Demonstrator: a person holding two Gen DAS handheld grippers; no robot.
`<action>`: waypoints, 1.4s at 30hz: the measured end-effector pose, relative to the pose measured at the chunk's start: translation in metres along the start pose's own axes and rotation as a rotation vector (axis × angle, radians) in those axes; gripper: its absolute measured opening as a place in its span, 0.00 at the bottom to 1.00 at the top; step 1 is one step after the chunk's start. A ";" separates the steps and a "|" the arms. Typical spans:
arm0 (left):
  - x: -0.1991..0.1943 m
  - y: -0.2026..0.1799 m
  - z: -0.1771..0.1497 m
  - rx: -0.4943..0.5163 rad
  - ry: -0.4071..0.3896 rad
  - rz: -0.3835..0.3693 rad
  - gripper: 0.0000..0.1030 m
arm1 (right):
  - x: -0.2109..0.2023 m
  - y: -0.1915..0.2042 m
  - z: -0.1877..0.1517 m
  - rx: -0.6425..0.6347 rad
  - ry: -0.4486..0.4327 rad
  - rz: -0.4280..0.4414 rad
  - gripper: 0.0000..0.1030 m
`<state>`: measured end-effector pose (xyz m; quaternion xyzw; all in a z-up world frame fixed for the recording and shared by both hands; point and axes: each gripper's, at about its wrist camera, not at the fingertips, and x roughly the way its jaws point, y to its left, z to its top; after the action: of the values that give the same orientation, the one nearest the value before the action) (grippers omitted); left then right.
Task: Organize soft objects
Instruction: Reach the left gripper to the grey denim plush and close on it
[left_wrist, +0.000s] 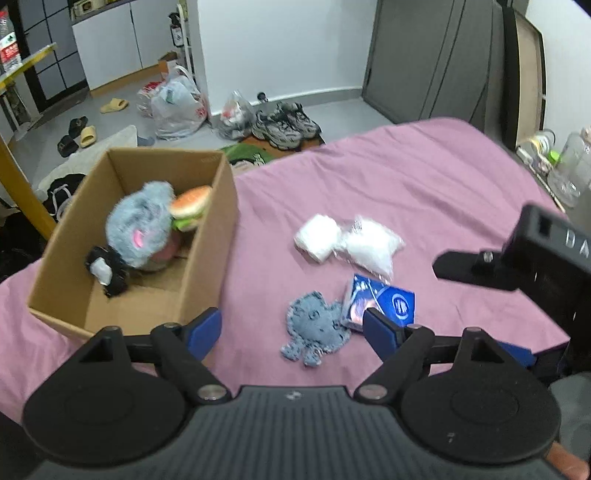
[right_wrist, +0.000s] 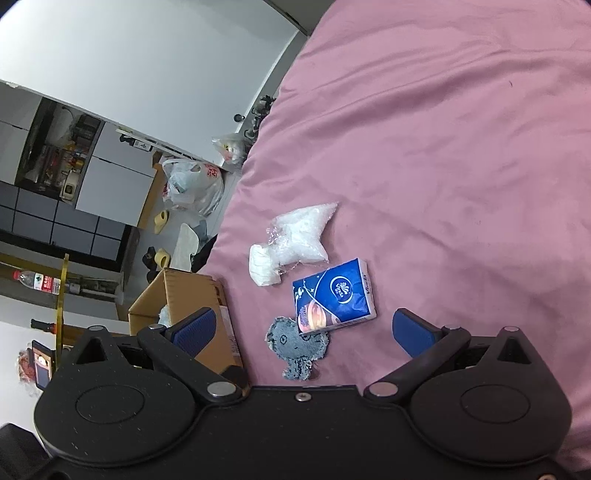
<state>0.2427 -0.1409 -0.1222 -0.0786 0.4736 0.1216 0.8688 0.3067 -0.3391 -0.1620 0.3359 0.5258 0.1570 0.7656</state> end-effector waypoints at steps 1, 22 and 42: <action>0.003 -0.002 -0.001 0.003 0.005 0.000 0.79 | 0.000 -0.001 0.001 0.001 0.002 0.004 1.00; 0.071 -0.014 -0.015 0.038 0.067 0.002 0.53 | 0.020 -0.006 0.012 -0.033 0.002 -0.072 1.00; 0.099 -0.013 -0.019 0.048 0.087 -0.059 0.36 | 0.047 0.010 0.006 -0.156 0.062 -0.150 1.00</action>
<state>0.2832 -0.1442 -0.2154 -0.0771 0.5112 0.0812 0.8521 0.3325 -0.3058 -0.1865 0.2301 0.5589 0.1502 0.7823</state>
